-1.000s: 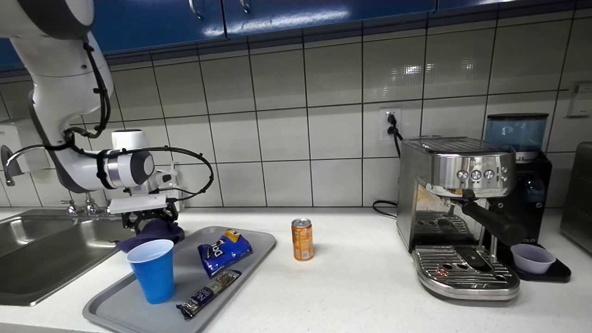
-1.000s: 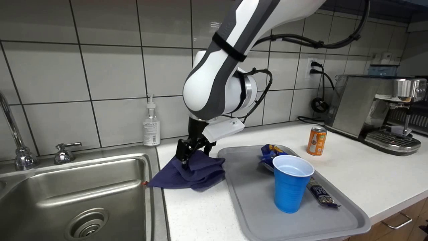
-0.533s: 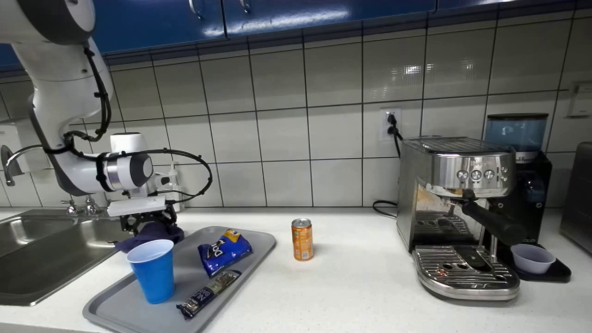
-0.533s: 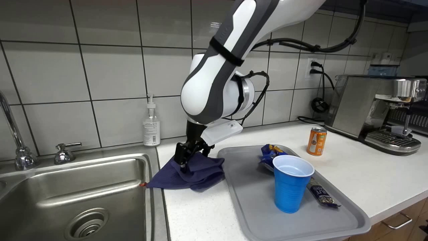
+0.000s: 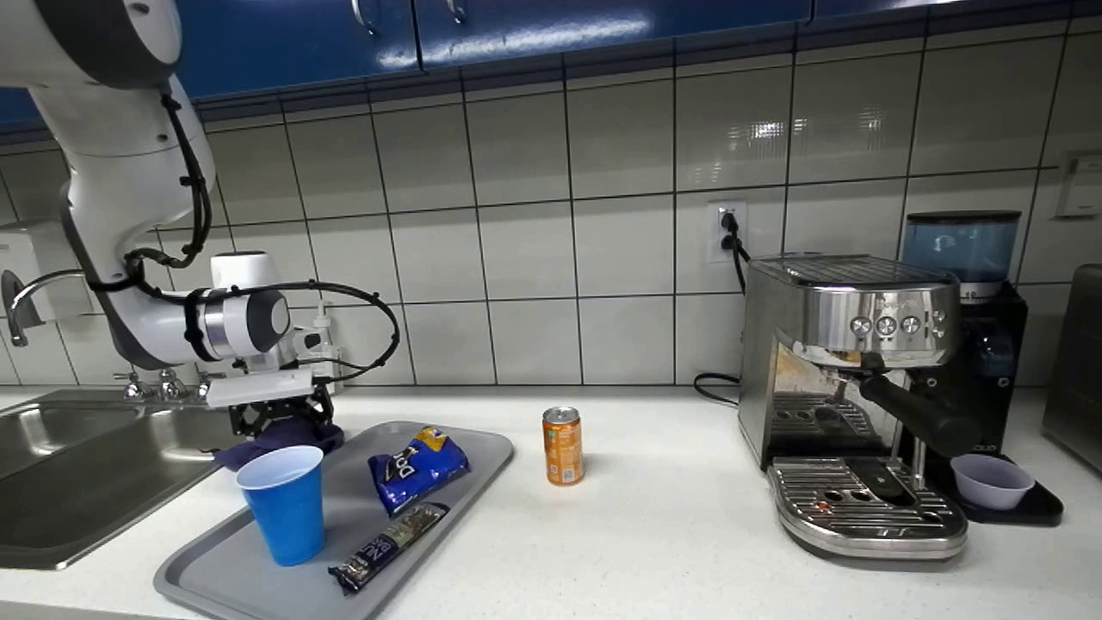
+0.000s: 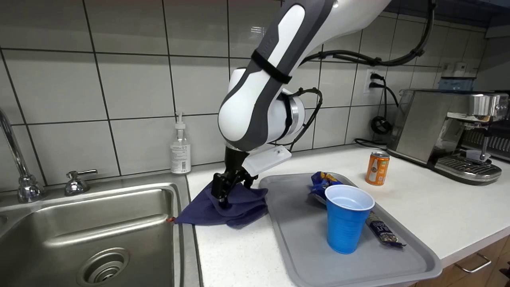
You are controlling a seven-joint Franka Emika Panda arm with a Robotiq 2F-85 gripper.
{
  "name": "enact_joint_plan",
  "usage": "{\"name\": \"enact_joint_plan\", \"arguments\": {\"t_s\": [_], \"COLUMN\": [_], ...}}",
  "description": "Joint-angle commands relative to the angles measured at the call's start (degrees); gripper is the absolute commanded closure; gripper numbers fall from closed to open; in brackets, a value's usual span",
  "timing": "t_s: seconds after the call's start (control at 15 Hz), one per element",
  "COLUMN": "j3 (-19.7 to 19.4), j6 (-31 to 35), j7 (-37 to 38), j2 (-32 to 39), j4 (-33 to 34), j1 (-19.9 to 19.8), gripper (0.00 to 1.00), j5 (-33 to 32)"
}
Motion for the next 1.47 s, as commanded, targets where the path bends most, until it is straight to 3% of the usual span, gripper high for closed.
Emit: {"name": "enact_joint_plan", "arguments": {"t_s": [0.0, 0.07, 0.53, 0.67, 1.4], "j3": [-0.5, -0.4, 0.1, 0.5, 1.2], "j6": [-2.0, -2.0, -2.2, -2.1, -0.4], "j7": [1.8, 1.7, 1.3, 1.0, 0.9], "j2": [0.5, 0.5, 0.5, 0.1, -4.3], "j4": [1.7, 1.8, 1.7, 1.4, -1.8], "j1": [0.6, 0.5, 0.2, -0.2, -0.8], "gripper": [0.28, 0.31, 0.87, 0.99, 0.98], "j5": [-1.7, -1.7, -1.5, -1.2, -0.9]}}
